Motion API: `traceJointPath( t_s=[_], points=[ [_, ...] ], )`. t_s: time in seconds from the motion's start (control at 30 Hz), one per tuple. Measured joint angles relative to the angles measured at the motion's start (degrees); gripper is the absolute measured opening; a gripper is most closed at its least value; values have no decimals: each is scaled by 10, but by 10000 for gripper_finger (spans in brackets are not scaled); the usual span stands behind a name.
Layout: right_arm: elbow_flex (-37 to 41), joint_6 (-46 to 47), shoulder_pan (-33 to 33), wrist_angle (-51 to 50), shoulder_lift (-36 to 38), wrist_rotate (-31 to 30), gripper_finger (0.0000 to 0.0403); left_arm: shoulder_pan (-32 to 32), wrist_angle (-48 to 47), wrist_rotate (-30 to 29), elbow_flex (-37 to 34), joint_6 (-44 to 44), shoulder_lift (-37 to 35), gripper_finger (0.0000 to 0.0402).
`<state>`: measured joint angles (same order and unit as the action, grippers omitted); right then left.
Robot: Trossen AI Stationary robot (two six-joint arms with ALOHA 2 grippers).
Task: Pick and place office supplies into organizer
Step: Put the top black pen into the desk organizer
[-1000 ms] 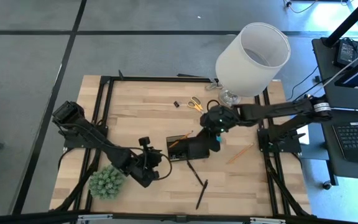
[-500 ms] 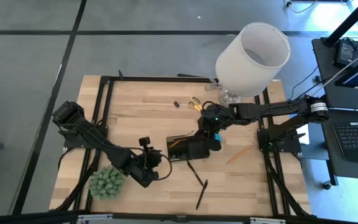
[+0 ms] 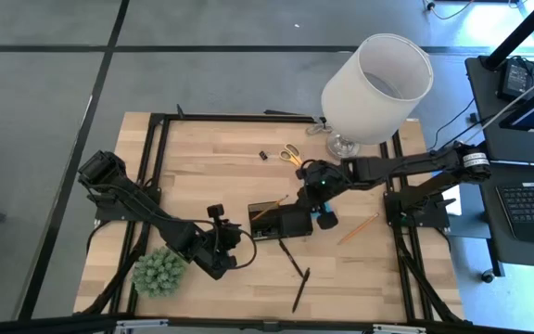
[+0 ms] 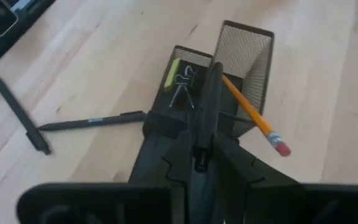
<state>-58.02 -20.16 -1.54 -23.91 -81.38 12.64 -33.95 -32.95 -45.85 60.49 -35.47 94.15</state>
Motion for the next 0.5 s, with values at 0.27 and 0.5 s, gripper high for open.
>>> traceJointPath(
  t_s=[0.27,0.5],
  points=[
    [0,-45,-19,-11,0,-4,50,-1,2,40,0,-7,0,75],
    [0,-44,-34,-26,0,-40,50,1,2,40,0,21,0,75]
  ],
)
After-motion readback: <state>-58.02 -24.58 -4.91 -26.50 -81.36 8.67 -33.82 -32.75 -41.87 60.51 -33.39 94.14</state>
